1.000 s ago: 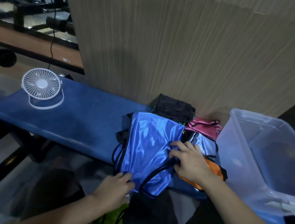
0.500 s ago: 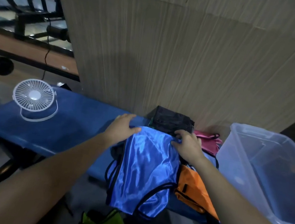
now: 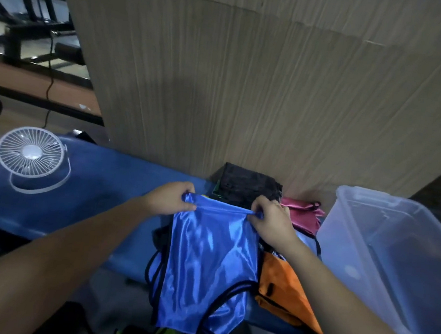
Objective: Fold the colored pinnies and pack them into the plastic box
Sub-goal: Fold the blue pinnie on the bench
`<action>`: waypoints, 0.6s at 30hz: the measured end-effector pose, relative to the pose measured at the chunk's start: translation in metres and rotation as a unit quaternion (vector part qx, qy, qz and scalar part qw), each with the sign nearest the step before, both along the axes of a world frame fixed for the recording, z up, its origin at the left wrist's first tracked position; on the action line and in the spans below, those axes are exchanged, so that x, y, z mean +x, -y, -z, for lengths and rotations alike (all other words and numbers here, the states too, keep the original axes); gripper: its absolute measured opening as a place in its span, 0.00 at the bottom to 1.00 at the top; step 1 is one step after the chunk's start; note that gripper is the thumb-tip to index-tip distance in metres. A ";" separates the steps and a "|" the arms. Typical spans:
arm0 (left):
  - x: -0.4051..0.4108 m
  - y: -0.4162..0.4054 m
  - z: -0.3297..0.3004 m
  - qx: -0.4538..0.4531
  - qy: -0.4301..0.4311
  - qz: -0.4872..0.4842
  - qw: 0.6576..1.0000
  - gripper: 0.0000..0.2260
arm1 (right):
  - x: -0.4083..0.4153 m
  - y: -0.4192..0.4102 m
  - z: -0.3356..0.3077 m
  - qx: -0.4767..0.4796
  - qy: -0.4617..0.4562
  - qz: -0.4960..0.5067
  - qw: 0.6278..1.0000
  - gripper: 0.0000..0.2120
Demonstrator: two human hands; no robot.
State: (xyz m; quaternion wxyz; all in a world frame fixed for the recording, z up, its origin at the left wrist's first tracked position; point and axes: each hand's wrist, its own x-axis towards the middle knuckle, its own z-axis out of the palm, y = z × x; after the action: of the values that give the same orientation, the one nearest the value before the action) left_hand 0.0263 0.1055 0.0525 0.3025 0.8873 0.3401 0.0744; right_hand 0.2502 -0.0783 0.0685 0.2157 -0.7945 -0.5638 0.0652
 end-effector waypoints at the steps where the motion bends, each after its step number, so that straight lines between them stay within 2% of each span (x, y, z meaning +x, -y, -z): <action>1: -0.002 0.002 -0.003 0.005 0.012 -0.002 1.000 0.10 | 0.000 0.002 -0.004 0.009 -0.022 0.000 1.000 0.10; 5: -0.017 0.004 -0.028 0.020 0.045 0.004 0.999 0.15 | -0.001 0.015 -0.029 0.042 -0.117 0.011 0.992 0.10; 9: -0.026 0.010 -0.069 0.056 0.065 0.047 0.995 0.13 | 0.001 0.029 -0.058 0.056 -0.080 -0.018 0.995 0.05; 14: -0.032 0.012 -0.107 0.062 0.061 0.088 0.992 0.10 | 0.002 0.042 -0.090 0.090 -0.088 0.007 0.992 0.05; 18: -0.019 0.009 -0.128 0.117 0.054 0.078 0.989 0.09 | 0.007 0.034 -0.102 0.108 -0.114 0.023 0.987 0.08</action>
State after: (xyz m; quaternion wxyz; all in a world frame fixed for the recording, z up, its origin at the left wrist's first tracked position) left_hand 0.0073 0.0967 0.1808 0.2194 0.9350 0.2418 0.1381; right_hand 0.2574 -0.1120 0.1708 0.3648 -0.7665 -0.5212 0.0887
